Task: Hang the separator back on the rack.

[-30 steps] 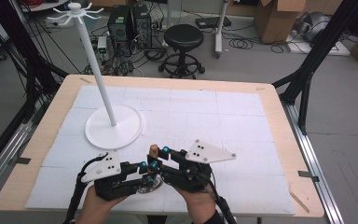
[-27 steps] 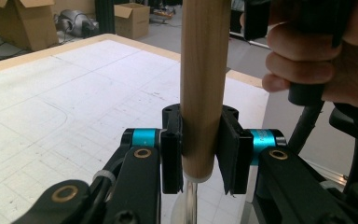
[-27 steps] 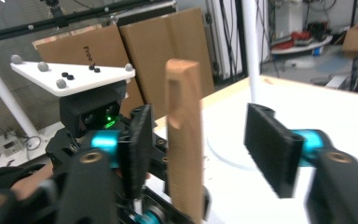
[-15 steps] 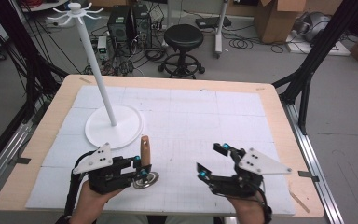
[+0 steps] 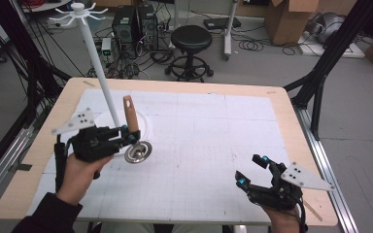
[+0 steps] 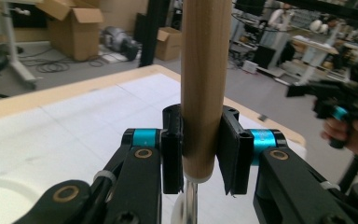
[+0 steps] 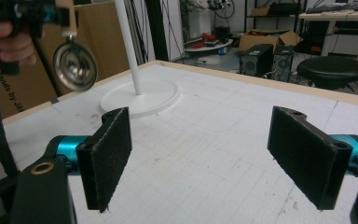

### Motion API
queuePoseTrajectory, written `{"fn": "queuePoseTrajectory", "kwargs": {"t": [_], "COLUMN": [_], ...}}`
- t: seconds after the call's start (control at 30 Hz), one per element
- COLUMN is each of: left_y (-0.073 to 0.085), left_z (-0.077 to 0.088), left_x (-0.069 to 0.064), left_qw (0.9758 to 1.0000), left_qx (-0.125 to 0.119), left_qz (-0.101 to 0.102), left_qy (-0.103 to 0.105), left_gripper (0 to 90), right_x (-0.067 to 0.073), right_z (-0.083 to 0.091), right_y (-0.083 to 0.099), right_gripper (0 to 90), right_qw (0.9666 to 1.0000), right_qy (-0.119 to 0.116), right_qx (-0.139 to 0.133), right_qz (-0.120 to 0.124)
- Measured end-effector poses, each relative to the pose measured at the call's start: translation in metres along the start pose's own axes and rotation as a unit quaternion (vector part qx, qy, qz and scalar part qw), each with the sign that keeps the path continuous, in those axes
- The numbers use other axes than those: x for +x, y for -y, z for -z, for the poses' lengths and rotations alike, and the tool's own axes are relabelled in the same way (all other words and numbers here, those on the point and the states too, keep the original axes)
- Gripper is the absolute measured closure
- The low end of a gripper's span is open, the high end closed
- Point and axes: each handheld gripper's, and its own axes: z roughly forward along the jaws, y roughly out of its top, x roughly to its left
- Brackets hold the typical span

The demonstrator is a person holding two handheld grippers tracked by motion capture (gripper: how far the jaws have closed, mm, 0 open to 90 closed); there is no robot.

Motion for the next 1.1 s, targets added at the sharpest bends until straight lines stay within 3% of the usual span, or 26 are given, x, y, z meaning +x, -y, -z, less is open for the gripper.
{"fn": "queuePoseTrajectory", "kwargs": {"t": [0.27, 0.5, 0.9, 1.1], "left_y": [-0.051, -0.085, -0.115, -0.126], "left_z": [0.001, -0.006, -0.015, -0.017], "left_x": [0.021, 0.032, 0.043, 0.05], "left_qw": [0.9989, 0.9973, 0.9947, 0.9913], "left_qx": [-0.009, -0.017, -0.036, -0.038], "left_qz": [-0.001, 0.0, 0.009, 0.012], "left_qy": [-0.046, -0.072, -0.096, -0.126], "left_gripper": [72.6, 72.6, 72.6, 72.6], "right_x": [-0.002, -0.001, -0.004, -0.003], "right_z": [-0.004, -0.006, -0.007, -0.005], "right_y": [0.002, 0.003, 0.008, 0.009], "right_gripper": [20.6, 20.6, 20.5, 20.6], "right_qw": [1.0, 0.9999, 0.9997, 0.9996], "right_qy": [-0.004, -0.01, -0.018, -0.02], "right_qx": [0.004, 0.007, 0.011, 0.008], "right_qz": [-0.003, -0.003, -0.015, -0.016]}}
